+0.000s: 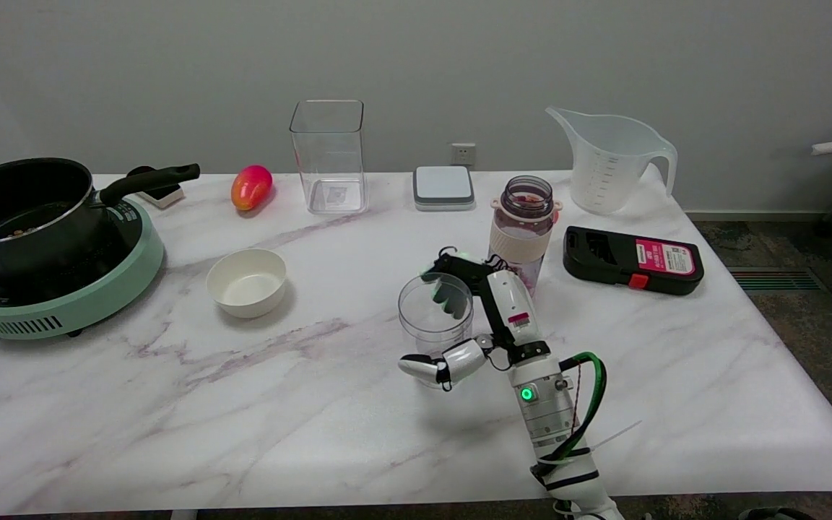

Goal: Place the measuring cup onto the table.

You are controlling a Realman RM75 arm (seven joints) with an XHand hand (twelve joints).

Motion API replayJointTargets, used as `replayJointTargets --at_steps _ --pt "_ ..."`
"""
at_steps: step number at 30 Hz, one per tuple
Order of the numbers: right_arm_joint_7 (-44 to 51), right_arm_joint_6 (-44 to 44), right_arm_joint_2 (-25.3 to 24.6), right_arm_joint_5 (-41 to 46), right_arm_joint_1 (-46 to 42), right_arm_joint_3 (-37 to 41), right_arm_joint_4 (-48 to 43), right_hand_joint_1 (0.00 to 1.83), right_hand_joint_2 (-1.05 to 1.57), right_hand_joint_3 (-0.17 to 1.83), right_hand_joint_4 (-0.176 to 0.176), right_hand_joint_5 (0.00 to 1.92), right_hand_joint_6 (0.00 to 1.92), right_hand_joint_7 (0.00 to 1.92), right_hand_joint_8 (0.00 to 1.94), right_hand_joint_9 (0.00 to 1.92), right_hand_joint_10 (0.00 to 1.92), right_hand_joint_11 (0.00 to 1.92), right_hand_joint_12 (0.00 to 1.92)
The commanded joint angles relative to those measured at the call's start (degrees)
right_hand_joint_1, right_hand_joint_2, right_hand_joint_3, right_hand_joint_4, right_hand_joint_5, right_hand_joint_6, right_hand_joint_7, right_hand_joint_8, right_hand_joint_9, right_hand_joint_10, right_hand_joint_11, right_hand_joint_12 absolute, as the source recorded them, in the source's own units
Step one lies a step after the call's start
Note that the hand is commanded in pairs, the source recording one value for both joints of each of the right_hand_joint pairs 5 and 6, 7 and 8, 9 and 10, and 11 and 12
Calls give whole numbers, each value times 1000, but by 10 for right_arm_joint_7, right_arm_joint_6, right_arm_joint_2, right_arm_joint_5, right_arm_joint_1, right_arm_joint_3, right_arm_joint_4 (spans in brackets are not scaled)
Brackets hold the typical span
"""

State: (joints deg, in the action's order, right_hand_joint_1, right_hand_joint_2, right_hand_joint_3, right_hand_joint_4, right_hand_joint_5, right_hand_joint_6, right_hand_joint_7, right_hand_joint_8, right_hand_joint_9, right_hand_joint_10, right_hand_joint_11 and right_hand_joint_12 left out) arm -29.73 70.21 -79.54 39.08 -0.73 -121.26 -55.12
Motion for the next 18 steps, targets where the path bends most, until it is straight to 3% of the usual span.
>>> replayJointTargets --at_steps 1,8,18 --pt "-19 -2 11 5 -1 1 2 1276 -113 943 0 733 733 1160 1160 1219 1219 1176 1176" --pt "-24 -6 15 12 -1 6 8 1284 -182 963 0 638 638 1030 1030 1088 1088 1076 1076" --pt "-27 3 21 21 -4 1 -4 1282 -207 962 0 584 584 1004 1004 1062 1062 1051 1051"
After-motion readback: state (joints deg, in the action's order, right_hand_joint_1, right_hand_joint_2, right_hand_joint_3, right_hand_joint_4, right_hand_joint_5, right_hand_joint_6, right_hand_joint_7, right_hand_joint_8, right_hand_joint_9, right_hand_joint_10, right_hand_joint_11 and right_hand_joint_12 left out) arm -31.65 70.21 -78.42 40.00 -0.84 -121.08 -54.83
